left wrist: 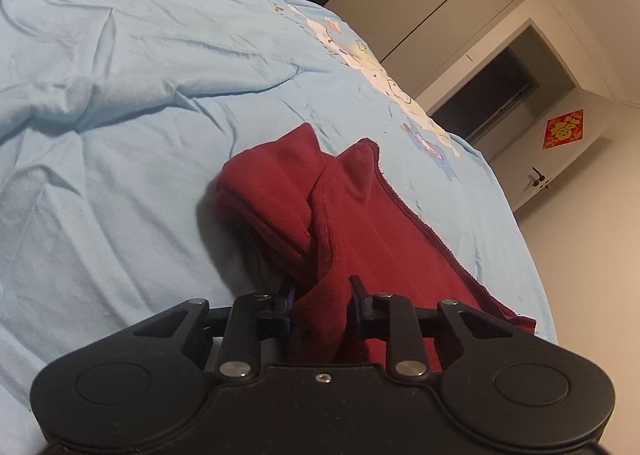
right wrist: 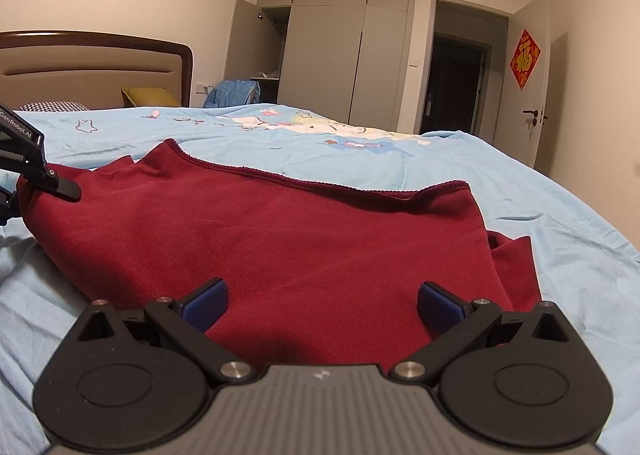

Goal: Fold small clothes

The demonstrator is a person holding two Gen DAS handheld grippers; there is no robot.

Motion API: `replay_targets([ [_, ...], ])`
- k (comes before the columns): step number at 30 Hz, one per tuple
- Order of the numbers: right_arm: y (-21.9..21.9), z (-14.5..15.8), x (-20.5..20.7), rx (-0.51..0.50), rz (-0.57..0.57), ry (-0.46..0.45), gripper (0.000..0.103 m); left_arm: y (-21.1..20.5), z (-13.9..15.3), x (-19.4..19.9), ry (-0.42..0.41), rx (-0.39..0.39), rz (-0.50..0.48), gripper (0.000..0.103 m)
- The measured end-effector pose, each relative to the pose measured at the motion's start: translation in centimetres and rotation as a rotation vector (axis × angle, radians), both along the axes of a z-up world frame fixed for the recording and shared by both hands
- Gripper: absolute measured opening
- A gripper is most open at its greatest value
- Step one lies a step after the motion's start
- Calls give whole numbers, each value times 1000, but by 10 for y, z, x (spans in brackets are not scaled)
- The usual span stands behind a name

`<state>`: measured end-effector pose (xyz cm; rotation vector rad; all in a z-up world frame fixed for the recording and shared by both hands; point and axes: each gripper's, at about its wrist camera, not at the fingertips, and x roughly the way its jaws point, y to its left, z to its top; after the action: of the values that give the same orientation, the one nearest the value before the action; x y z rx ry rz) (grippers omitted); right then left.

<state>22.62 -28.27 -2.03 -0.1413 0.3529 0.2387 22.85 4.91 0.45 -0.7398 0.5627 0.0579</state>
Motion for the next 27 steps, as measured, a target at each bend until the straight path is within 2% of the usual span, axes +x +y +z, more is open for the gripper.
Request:
replay_targets([
  [5,-9,7,-2,37,-6,26,103,-9,13,1,-33,77,-42,23],
  [10,-23,17,-18,19,-19,23,103,-30,37,11,-83,246,-145,22],
  [15,-41,28,-42,-39,-80,-15,103,-66,68,17,-184,414,-270,21],
  [17,-53,31,-50,-66,-133,-26,103,-87,79,19,-237,480,-332,21],
  [21,-86,35,-65,-59,-246,-26,103,-139,94,16,-328,582,-510,20],
  [24,-110,35,-75,-56,-331,-17,103,-177,92,9,-363,624,-649,19],
  [27,-131,32,-83,-35,-405,4,103,-213,79,3,-363,652,-787,19],
])
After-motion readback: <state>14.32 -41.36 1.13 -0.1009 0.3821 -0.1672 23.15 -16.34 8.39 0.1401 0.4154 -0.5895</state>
